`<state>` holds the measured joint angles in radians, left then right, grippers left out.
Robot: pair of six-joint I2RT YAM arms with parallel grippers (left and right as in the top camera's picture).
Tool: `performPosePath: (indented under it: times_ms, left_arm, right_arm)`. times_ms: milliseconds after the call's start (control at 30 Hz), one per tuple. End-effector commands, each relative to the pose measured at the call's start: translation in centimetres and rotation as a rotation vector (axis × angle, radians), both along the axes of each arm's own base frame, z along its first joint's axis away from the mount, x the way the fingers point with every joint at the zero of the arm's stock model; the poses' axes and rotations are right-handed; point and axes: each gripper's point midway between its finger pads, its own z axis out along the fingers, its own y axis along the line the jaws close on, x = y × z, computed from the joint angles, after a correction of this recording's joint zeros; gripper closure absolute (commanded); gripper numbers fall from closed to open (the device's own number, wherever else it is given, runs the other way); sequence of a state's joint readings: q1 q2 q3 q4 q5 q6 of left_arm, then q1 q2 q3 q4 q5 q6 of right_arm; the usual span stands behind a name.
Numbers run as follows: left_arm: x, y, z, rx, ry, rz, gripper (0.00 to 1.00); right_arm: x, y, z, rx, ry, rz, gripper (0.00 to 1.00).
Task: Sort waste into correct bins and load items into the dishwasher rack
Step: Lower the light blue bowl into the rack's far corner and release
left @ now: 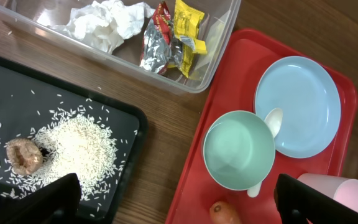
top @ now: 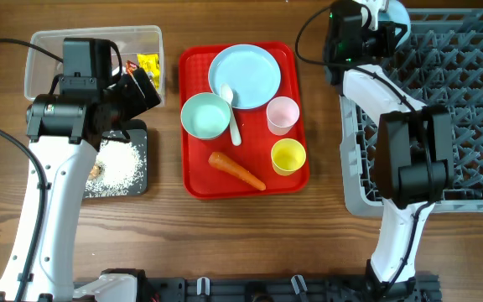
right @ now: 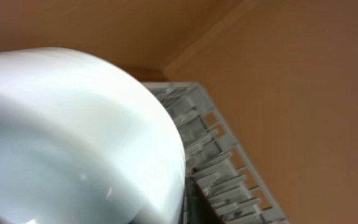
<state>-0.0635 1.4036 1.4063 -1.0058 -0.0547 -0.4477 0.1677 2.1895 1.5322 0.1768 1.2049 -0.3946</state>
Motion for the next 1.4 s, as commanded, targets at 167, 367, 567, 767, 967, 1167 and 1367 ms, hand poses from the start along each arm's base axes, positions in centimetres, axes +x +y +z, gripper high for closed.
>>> performPosePath:
  times_ms: [167, 367, 567, 767, 967, 1167, 1367]
  left_arm:
    - [0.1, 0.2, -0.1, -0.001, 0.002, 0.011, 0.0]
    - [0.1, 0.2, -0.1, -0.001, 0.002, 0.011, 0.0]
    - [0.1, 0.2, -0.1, 0.0, 0.002, 0.011, 0.0]
    - [0.1, 0.2, -0.1, -0.001, 0.003, 0.011, 0.0]
    - [0.1, 0.2, -0.1, 0.0, 0.003, 0.011, 0.0]
    - [0.1, 0.2, -0.1, 0.0, 0.002, 0.011, 0.0]
    - [0.1, 0.2, -0.1, 0.0, 0.003, 0.011, 0.0]
  right_arm:
    - [1.3, 3.7, -3.0, 0.049, 0.058, 0.12, 0.53]
    - [1.2, 4.4, -3.3, 0.071, 0.045, 0.129, 0.44]
    - [1.2, 4.1, -2.2, 0.056, -0.012, 0.096, 0.06]
    - [1.0, 5.2, 6.0, -0.047, -0.223, 0.053, 0.0]
    - [0.9, 8.9, 8.8, -0.051, -0.29, 0.129, 0.0]
    - [0.8, 9.0, 6.0, -0.024, -0.211, 0.125, 0.0]
    - [-0.1, 14.8, 6.4, 0.003, -0.19, 0.241, 0.0]
